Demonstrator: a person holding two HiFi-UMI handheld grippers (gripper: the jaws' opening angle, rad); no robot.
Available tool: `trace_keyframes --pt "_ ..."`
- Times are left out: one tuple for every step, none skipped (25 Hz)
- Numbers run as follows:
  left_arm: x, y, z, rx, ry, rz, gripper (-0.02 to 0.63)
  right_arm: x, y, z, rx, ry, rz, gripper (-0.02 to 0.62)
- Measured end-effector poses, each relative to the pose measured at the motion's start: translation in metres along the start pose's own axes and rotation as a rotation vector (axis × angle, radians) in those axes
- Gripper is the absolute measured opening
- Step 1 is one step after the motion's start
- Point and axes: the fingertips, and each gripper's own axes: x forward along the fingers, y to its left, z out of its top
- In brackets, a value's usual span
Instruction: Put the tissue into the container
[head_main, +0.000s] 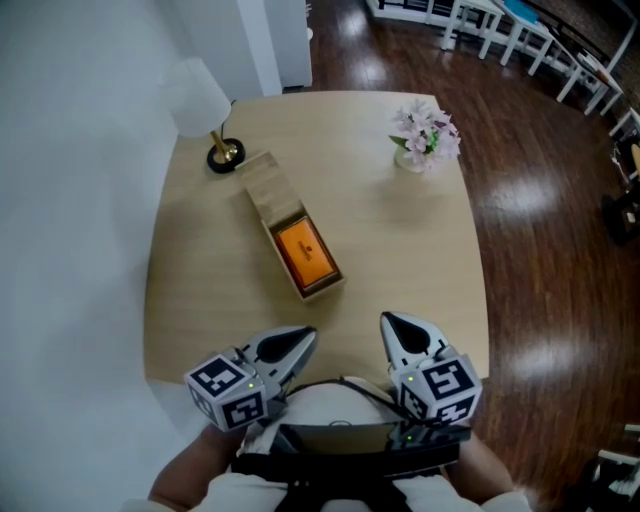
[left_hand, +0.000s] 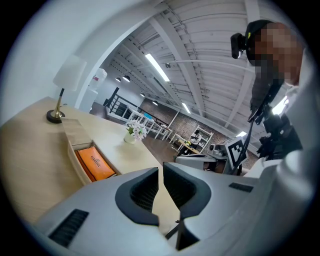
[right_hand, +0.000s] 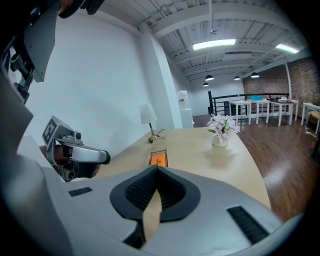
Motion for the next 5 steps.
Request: trace_keyframes --pt "-0.0005 -0.0005 -0.0001 -0.001 0.001 0.001 0.020 -0.0003 0.0010 -0.0001 -0.002 0.003 0.002 0.000" --pt "-0.0009 -0.0012 -0.0002 -0.002 0.002 0.000 0.020 -0.0004 0.0020 -0.0003 -0.004 0.007 0.004 0.000" --pt "-0.0011 -0.0021 -0.0004 -0.003 0.003 -0.003 0.020 -0.0004 0.0029 -0.0007 -0.007 0.010 0.006 0.000" --pt "-0.0013 -0.0031 -0.0007 -0.003 0.003 -0.007 0.020 -0.0003 0.0038 -0.0012 -0.009 0.013 0.008 0.000" --pt "-0.0015 -0.0041 -0.0010 -0.004 0.004 -0.011 0.020 -0.0002 0.0046 -0.0017 -0.011 0.016 0.010 0.000"
